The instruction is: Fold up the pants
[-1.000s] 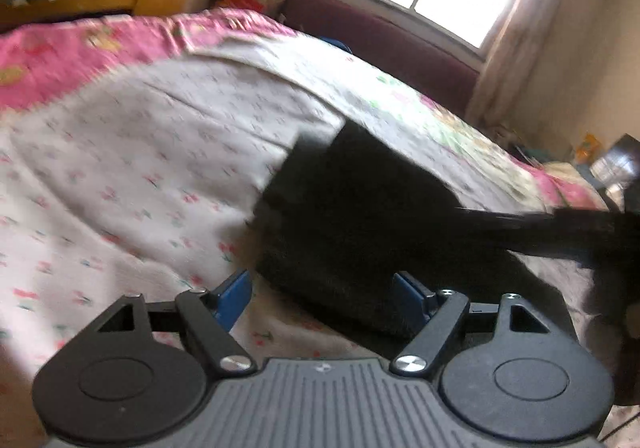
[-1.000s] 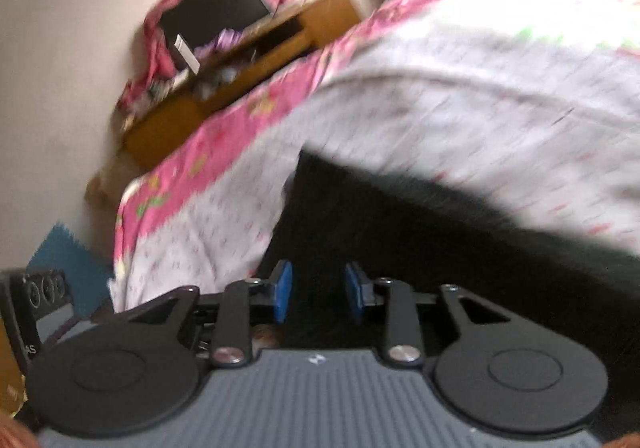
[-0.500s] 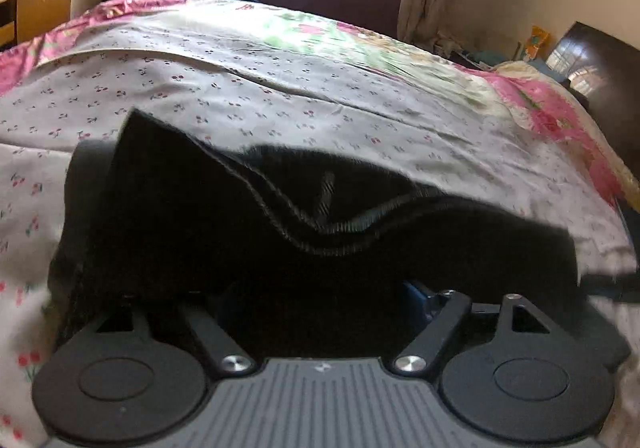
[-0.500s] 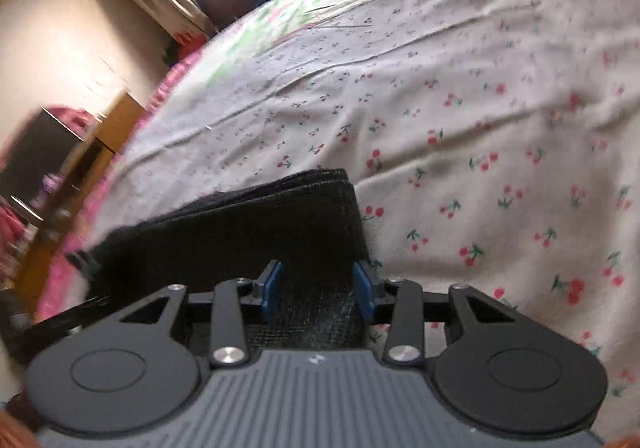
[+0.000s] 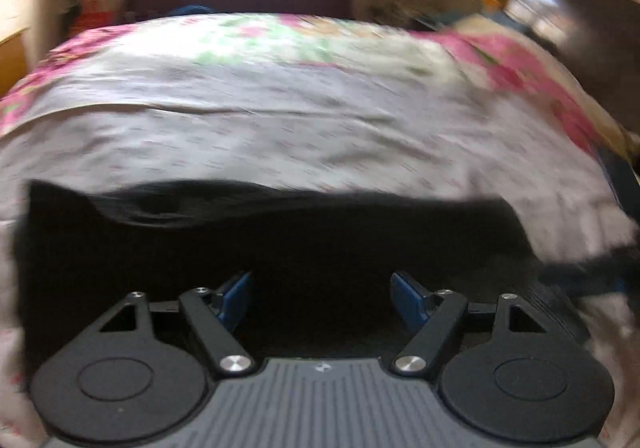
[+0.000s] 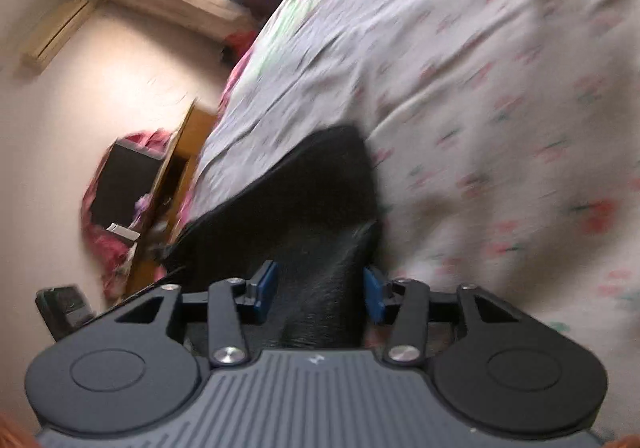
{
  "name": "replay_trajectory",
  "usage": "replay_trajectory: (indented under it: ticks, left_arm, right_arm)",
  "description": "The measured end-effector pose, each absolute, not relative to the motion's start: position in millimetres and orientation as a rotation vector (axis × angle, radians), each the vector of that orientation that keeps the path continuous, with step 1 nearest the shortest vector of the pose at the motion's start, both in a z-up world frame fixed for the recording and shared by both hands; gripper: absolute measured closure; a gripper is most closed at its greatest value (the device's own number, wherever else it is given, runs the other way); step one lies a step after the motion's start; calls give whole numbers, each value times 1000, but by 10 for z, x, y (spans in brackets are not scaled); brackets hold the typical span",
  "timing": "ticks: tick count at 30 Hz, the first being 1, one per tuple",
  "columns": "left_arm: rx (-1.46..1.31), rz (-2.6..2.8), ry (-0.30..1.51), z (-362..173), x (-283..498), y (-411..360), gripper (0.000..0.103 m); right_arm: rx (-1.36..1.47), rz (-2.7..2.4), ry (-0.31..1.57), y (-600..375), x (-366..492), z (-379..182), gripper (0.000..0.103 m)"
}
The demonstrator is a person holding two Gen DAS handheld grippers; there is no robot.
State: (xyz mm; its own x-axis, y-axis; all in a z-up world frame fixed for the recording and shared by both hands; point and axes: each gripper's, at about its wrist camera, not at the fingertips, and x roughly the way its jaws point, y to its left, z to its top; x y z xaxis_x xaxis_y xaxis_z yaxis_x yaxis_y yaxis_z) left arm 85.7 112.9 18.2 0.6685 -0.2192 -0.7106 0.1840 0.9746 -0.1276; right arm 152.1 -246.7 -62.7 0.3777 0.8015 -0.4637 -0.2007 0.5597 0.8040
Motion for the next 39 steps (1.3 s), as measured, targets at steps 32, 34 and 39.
replay_trajectory:
  ticks: [32,34,39]
  left_arm:
    - [101,-693,930,220,962,-1019,12]
    - [32,-616,916,275,1021,-755,12]
    - [150,-352,835,267,905,-331,15]
  right_arm:
    - [953,435,911,-4210,973,-332,94]
    - [932,434,908,-4189,857,-316,93]
    - [912,353,901,-4062,864,-409,91]
